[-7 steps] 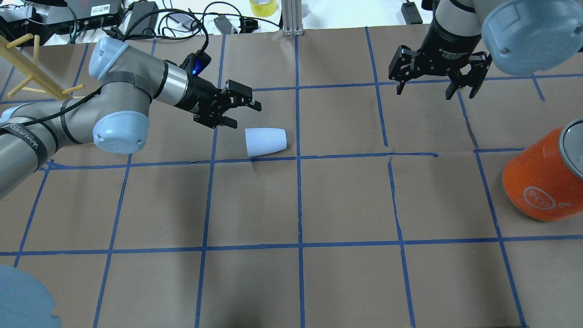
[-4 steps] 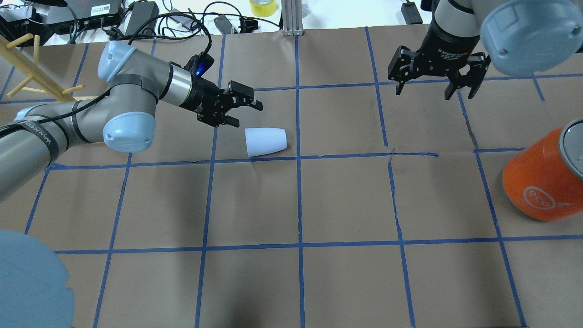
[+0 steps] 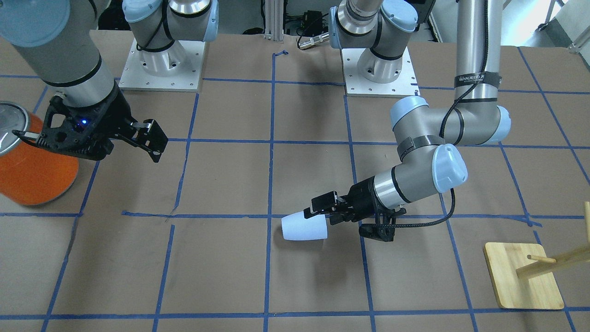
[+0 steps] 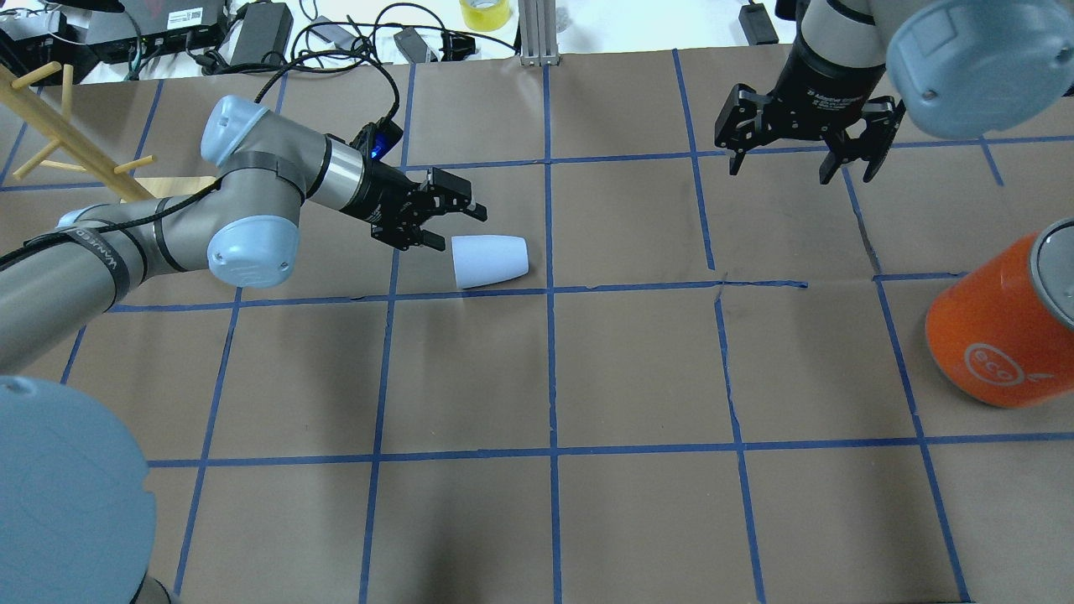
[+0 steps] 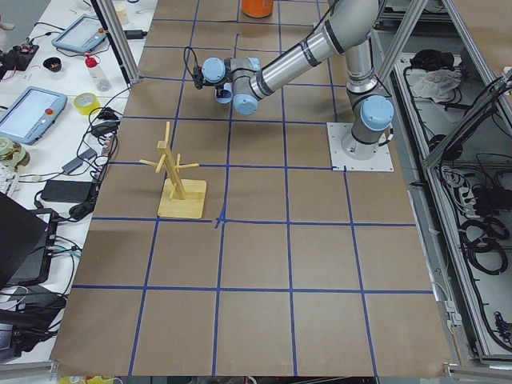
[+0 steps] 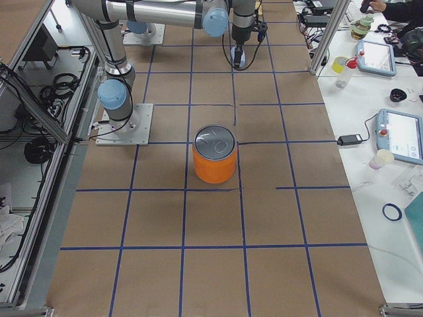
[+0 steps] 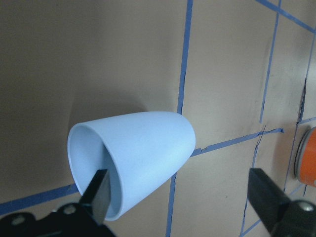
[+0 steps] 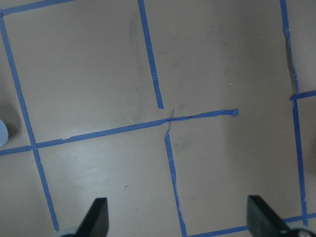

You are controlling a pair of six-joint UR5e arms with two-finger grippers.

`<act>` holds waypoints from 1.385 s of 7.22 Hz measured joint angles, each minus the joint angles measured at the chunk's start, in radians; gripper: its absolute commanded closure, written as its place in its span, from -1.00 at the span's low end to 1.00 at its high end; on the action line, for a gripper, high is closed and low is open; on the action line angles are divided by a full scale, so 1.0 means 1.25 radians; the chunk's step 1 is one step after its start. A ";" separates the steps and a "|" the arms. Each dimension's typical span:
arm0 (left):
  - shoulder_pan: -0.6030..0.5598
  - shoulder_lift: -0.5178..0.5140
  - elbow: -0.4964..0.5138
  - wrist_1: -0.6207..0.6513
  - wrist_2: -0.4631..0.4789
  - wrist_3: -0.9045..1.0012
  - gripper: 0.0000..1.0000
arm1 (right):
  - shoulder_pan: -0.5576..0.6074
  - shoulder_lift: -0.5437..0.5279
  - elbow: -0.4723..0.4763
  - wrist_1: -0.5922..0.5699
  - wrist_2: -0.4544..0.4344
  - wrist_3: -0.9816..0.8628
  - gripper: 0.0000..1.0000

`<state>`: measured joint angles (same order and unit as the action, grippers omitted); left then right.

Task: Flip cup
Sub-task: 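Reach the left gripper toward the open mouth of the lying cup, then grip the cup rim with the left gripper and lift it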

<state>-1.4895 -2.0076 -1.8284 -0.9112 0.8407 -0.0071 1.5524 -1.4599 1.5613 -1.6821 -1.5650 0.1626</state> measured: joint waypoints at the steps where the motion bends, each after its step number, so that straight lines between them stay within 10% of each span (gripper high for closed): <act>1: 0.000 -0.008 -0.003 0.000 0.000 -0.001 -1.00 | 0.000 0.001 0.003 0.002 -0.001 -0.002 -1.00; 3: 0.000 -0.025 -0.012 0.001 -0.003 -0.003 -0.94 | 0.000 0.001 0.014 0.004 -0.004 -0.008 -1.00; 7: 0.000 -0.059 -0.010 0.068 -0.040 -0.011 0.62 | 0.000 0.001 0.018 0.004 -0.011 -0.013 -1.00; 10: -0.001 -0.055 -0.007 0.082 -0.136 -0.058 0.84 | 0.000 0.002 0.019 0.004 -0.011 -0.013 -1.00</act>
<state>-1.4909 -2.0758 -1.8367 -0.8085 0.6709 -0.0796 1.5524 -1.4579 1.5853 -1.6777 -1.5788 0.1458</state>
